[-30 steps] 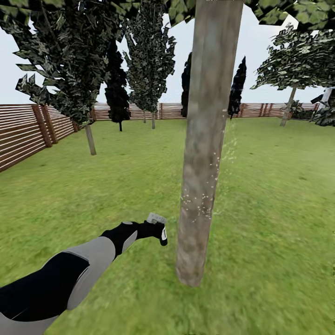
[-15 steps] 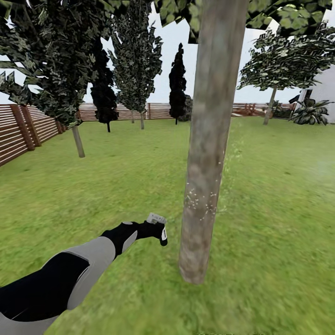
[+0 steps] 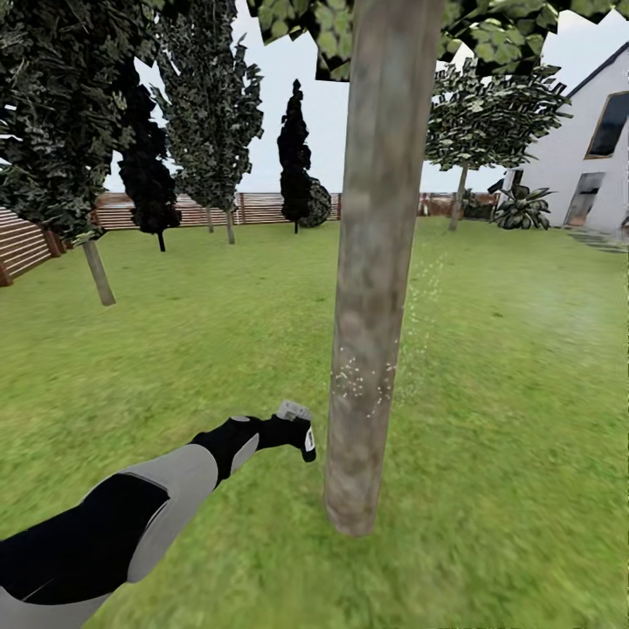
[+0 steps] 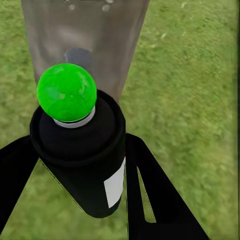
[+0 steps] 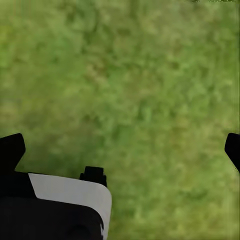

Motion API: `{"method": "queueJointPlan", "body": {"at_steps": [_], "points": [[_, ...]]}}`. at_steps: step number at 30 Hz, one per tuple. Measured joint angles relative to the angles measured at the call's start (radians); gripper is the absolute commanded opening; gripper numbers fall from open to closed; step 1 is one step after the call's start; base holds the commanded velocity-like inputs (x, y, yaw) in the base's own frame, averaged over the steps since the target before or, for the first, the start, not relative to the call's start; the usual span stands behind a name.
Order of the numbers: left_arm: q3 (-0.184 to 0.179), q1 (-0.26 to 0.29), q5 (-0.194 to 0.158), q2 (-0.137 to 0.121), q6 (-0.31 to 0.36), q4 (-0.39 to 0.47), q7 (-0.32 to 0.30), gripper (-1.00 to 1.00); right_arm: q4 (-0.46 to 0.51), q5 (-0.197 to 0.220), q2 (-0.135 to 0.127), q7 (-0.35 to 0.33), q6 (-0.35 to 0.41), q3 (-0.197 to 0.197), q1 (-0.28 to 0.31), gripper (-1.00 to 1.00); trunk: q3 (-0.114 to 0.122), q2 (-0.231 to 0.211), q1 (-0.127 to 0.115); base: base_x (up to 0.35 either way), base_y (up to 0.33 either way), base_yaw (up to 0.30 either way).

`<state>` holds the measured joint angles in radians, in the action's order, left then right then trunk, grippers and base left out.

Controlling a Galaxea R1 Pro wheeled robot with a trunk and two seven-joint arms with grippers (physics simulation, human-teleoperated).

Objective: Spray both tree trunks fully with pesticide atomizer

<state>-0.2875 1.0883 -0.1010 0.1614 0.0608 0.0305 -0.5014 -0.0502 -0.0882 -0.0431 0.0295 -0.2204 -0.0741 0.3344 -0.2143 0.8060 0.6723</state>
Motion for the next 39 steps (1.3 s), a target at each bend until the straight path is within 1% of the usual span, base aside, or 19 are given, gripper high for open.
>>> {"method": "queueJointPlan", "body": {"at_steps": [4,6,7,8,9,11,14,15,19,20,22,24,25,26,33,34,35,36,39], "points": [[-0.003,-0.028,0.001,0.001,0.0,0.0,0.003,-1.0,0.085,0.001,-0.007,0.005,-0.005,0.005,0.0,1.0,0.0,0.0,0.0,0.002,0.002,-0.008],[-0.002,-0.031,-0.004,0.003,0.007,0.014,0.002,-1.0,0.081,0.001,-0.007,0.006,-0.005,0.005,0.0,1.0,0.0,0.0,0.0,0.0,0.0,0.0],[0.001,-0.031,-0.007,0.013,0.038,0.082,0.003,-1.0,0.08,0.001,-0.008,0.006,-0.005,0.005,0.0,1.0,0.0,0.0,0.0,0.0,0.0,0.0],[0.007,-0.031,-0.01,0.013,0.122,0.171,0.004,-1.0,0.079,0.001,-0.008,0.006,-0.005,0.005,0.0,1.0,0.0,0.0,0.0,0.0,0.0,0.0],[0.003,-0.031,-0.006,0.013,0.169,0.212,0.004,-1.0,0.078,0.0,-0.008,0.006,-0.004,0.005,0.0,1.0,0.0,0.0,0.0,0.0,0.0,0.0],[0.008,-0.031,-0.012,0.013,0.343,0.396,0.005,-1.0,0.078,-0.001,-0.008,0.006,-0.004,0.005,0.0,1.0,0.0,0.0,0.0,0.0,0.0,0.0],[0.008,-0.032,-0.007,0.013,0.494,0.575,0.007,-1.0,0.068,-0.001,-0.008,0.006,-0.003,0.004,0.0,1.0,0.0,0.0,0.0,0.0,0.0,0.0],[0.011,-0.032,-0.007,0.013,0.574,0.647,0.009,-1.0,0.054,-0.001,-0.008,0.006,-0.003,0.004,0.0,1.0,0.0,0.0,0.0,0.0,0.0,0.0],[0.024,-0.032,-0.003,0.013,0.747,0.774,0.01,-1.0,0.045,-0.001,-0.008,0.006,-0.003,0.004,0.0,1.0,0.0,0.0,0.0,0.0,0.0,0.0],[0.038,-0.032,-0.002,0.013,0.808,0.812,0.01,-1.0,0.045,-0.001,-0.008,0.006,-0.003,0.003,0.0,1.0,0.0,0.0,0.0,0.0,0.0,0.0],[0.052,-0.029,0.001,0.013,0.888,0.834,0.01,-1.0,0.044,-0.002,-0.008,0.006,-0.003,0.002,0.0,1.0,0.0,0.0,0.0,0.0,0.0,0.0],[0.055,-0.005,0.001,0.013,0.911,0.838,0.009,-1.0,0.044,-0.002,-0.008,0.006,-0.003,0.002,0.0,1.0,0.0,0.0,0.0,0.0,0.0,0.0],[0.057,0.037,0.005,0.013,0.921,0.838,0.008,-1.0,0.043,-0.002,-0.008,0.006,-0.003,0.002,0.0,1.0,0.0,0.0,0.0,0.0,0.0,0.0],[0.058,0.064,-0.003,0.013,0.927,0.835,0.007,-1.0,0.043,-0.002,-0.008,0.006,-0.003,0.002,0.0,1.0,0.0,0.0,0.0,0.0,0.0,0.0],[0.059,0.22,0.001,0.013,0.932,0.824,0.006,-1.0,0.043,-0.002,-0.008,0.006,-0.002,0.002,0.0,1.0,0.0,0.0,0.0,0.0,0.0,0.0],[0.06,0.247,0.002,0.013,0.931,0.807,0.006,-1.0,0.043,-0.002,-0.008,0.006,-0.002,0.002,0.0,1.0,0.0,0.0,0.0,0.0,0.0,0.0],[0.06,0.307,0.01,0.013,0.93,0.752,0.006,-1.0,0.043,-0.002,-0.008,0.006,-0.002,0.002,0.0,1.0,0.0,0.0,0.0,0.0,0.0,0.0],[0.06,0.343,-0.002,0.013,0.933,0.725,0.005,-1.0,0.043,-0.002,-0.008,0.006,-0.002,0.002,0.0,1.0,0.0,0.0,0.0,0.0,0.0,0.0],[0.06,0.41,-0.002,0.013,0.933,0.698,0.005,-1.0,0.043,-0.002,-0.008,0.006,-0.002,0.002,0.0,1.0,0.0,0.0,0.0,0.0,0.0,0.0]]}}
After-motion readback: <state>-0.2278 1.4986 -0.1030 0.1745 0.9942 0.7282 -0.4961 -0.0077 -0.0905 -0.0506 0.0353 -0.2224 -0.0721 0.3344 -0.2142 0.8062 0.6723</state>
